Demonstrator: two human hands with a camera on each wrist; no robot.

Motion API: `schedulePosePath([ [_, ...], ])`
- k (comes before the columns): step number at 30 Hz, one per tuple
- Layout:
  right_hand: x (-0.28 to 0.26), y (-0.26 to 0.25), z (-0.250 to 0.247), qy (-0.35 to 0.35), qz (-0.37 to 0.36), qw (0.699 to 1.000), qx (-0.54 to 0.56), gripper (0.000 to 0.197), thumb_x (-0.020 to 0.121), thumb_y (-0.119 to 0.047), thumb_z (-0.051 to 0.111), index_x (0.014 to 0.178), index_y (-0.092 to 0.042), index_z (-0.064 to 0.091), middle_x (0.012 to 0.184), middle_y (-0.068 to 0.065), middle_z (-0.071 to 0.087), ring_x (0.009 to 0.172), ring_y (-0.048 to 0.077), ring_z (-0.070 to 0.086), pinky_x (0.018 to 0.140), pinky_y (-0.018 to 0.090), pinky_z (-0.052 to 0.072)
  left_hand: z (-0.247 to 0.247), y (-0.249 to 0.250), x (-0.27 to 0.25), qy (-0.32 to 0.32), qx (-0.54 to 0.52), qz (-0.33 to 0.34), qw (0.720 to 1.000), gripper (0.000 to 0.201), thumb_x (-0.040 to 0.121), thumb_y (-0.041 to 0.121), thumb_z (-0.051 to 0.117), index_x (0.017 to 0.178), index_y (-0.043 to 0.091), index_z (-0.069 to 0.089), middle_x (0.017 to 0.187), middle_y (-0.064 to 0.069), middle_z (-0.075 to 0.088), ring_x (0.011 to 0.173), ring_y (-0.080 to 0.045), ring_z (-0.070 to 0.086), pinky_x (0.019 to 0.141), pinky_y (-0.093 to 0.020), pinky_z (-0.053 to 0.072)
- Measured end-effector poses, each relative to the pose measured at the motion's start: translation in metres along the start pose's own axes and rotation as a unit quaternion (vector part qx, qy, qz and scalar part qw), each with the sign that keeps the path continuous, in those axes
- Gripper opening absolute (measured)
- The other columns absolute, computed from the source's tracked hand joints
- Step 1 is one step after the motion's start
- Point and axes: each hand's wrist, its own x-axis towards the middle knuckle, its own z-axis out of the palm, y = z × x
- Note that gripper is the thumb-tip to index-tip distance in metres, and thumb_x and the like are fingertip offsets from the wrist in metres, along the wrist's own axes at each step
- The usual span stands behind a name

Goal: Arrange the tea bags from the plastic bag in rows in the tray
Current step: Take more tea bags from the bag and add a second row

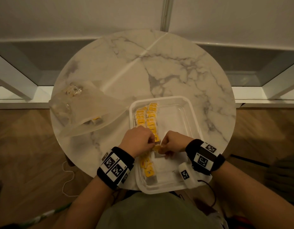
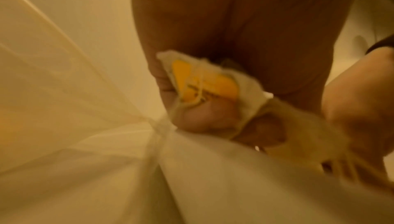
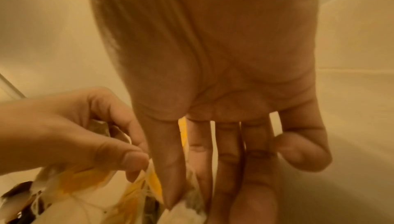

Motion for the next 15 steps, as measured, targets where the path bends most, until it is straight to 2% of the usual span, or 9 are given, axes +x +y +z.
schedulePosePath([
  [3,0.003,-0.001,-0.002,0.031,0.006,0.999,-0.008,0.020,0.086,-0.018,0.074,0.082,0.002,0.075,0.073,0.014,0.073,0.060,0.020,0.065,0.069,0.030,0.058,0.002,0.001,0.004,0.000,0.014,-0.006,1.000,0.014,0.090,0.035,0.059,0.093,0.029,0.072,0.097,0.004,0.067,0.091,-0.019,0.063,0.067,-0.028,0.040],
  [5,0.003,0.001,-0.002,0.044,0.007,0.999,-0.014,0.018,0.085,-0.015,0.074,0.077,0.001,0.074,0.070,0.013,0.072,0.058,0.019,0.064,0.066,0.030,0.058,0.003,0.001,0.005,0.011,0.002,-0.008,1.000,0.015,0.090,0.034,0.059,0.092,0.028,0.072,0.095,0.004,0.067,0.090,-0.019,0.063,0.066,-0.029,0.041],
  [9,0.001,0.004,-0.003,0.041,-0.010,0.999,0.033,0.024,0.085,-0.007,0.074,0.062,-0.008,0.067,0.061,0.007,0.069,0.047,0.010,0.063,0.055,0.022,0.053,0.003,-0.003,0.000,0.089,-0.069,-0.029,0.993,0.014,0.090,0.035,0.060,0.092,0.030,0.073,0.091,0.010,0.069,0.087,-0.013,0.062,0.068,-0.028,0.045],
  [12,0.001,0.005,-0.004,0.048,-0.014,0.997,0.064,0.022,0.084,-0.003,0.073,0.064,-0.006,0.066,0.054,0.003,0.067,0.046,0.011,0.065,0.054,0.019,0.052,0.007,-0.010,-0.007,0.160,-0.146,-0.052,0.975,0.009,0.088,0.032,0.063,0.086,0.032,0.072,0.082,0.014,0.068,0.079,-0.010,0.061,0.069,-0.032,0.052],
  [15,0.003,0.004,-0.002,0.044,-0.015,0.996,0.079,0.018,0.084,-0.004,0.074,0.068,-0.006,0.065,0.063,0.010,0.071,0.056,0.020,0.070,0.060,0.024,0.057,0.014,-0.018,-0.013,0.194,-0.199,-0.061,0.959,0.006,0.085,0.030,0.068,0.081,0.033,0.072,0.073,0.016,0.064,0.070,-0.008,0.058,0.067,-0.035,0.053],
])
